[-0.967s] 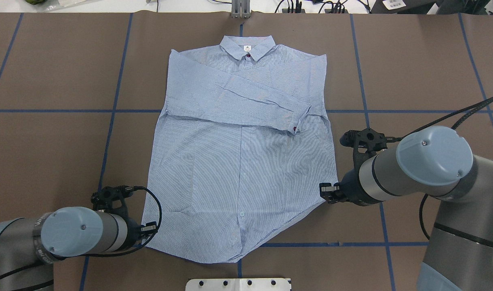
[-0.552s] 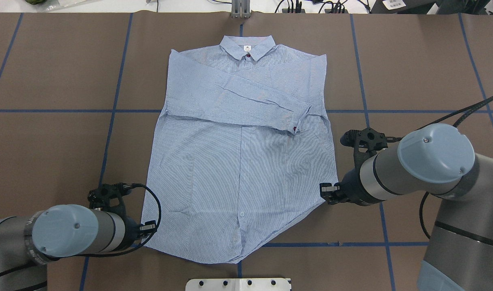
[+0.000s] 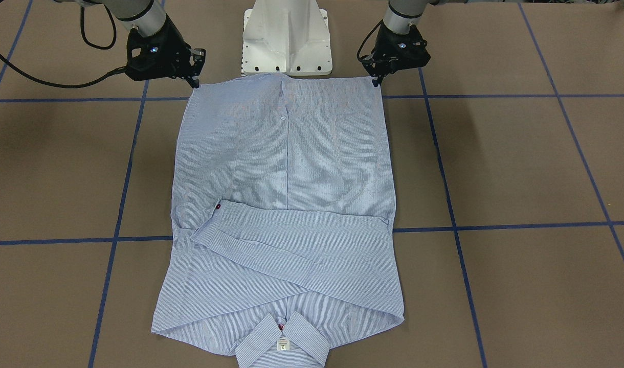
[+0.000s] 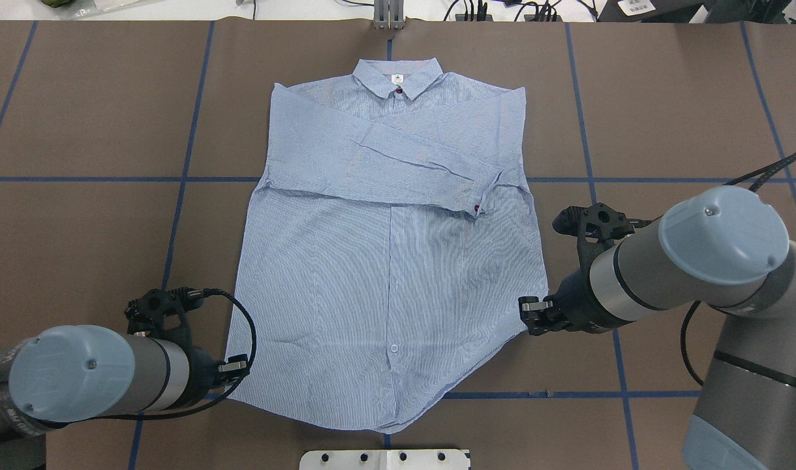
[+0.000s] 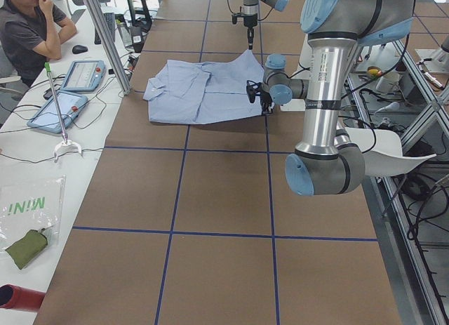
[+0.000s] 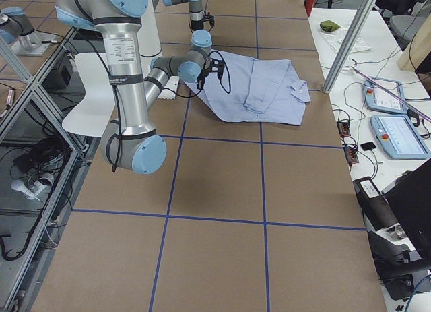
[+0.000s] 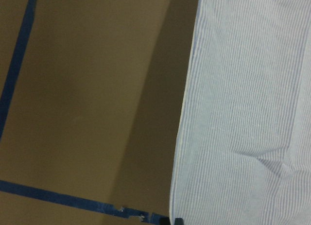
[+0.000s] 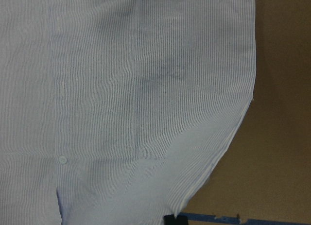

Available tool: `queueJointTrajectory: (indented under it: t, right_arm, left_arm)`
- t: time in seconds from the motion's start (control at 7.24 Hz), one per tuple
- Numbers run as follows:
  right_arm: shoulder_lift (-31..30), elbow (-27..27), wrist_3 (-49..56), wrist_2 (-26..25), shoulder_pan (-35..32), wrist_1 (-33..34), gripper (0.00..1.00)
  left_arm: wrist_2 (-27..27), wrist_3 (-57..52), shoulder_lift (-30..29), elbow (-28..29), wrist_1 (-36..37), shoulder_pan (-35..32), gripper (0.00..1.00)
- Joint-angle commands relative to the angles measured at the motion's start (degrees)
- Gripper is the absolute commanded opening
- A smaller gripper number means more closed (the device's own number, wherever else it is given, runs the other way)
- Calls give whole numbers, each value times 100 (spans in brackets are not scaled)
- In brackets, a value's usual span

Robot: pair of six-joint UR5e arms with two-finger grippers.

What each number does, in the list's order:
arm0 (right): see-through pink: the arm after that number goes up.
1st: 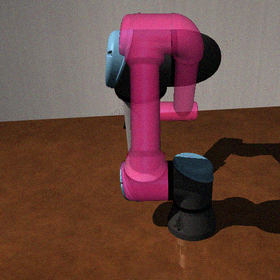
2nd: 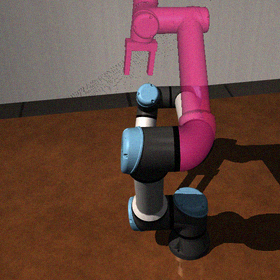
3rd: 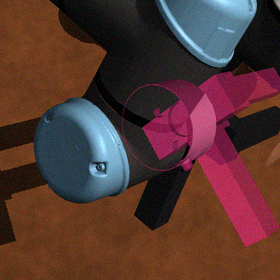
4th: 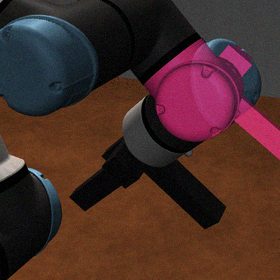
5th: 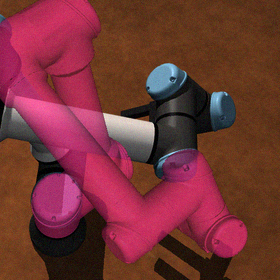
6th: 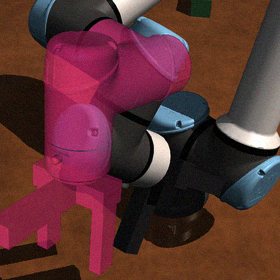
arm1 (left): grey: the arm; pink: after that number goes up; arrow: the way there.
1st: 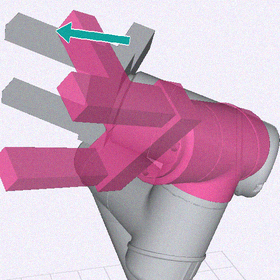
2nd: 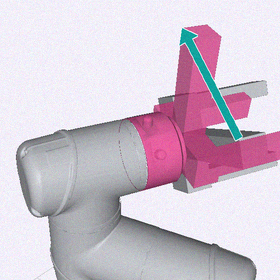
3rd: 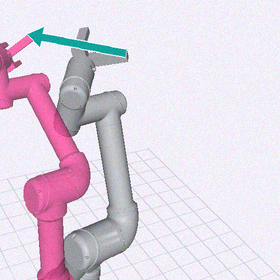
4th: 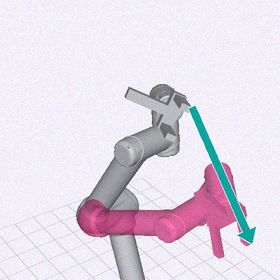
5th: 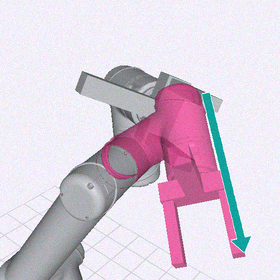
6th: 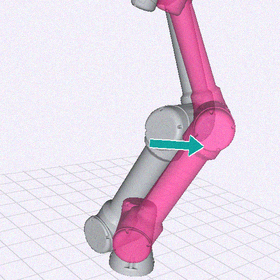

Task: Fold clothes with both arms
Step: 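Lift the shirt hem with both grippers and fold it toward the collar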

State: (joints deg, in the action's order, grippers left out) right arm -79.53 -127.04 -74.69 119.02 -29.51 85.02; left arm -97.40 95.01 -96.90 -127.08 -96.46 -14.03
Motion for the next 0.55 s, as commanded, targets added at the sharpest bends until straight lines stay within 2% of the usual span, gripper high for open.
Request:
queueJointTrajectory:
  t: [0.0,0.28,0.41]
  right_arm:
    - [-36,-128,259,734,-326,-3,0]
    - [-80,-242,358,999,-389,-3,0]
    - [-97,-277,358,1331,-415,6,0]
  left_arm:
    - [-7,-139,-5,-456,555,-3,0]
    - [-7,-299,21,-774,979,-3,0]
    - [-7,-299,13,-809,1049,15,0]
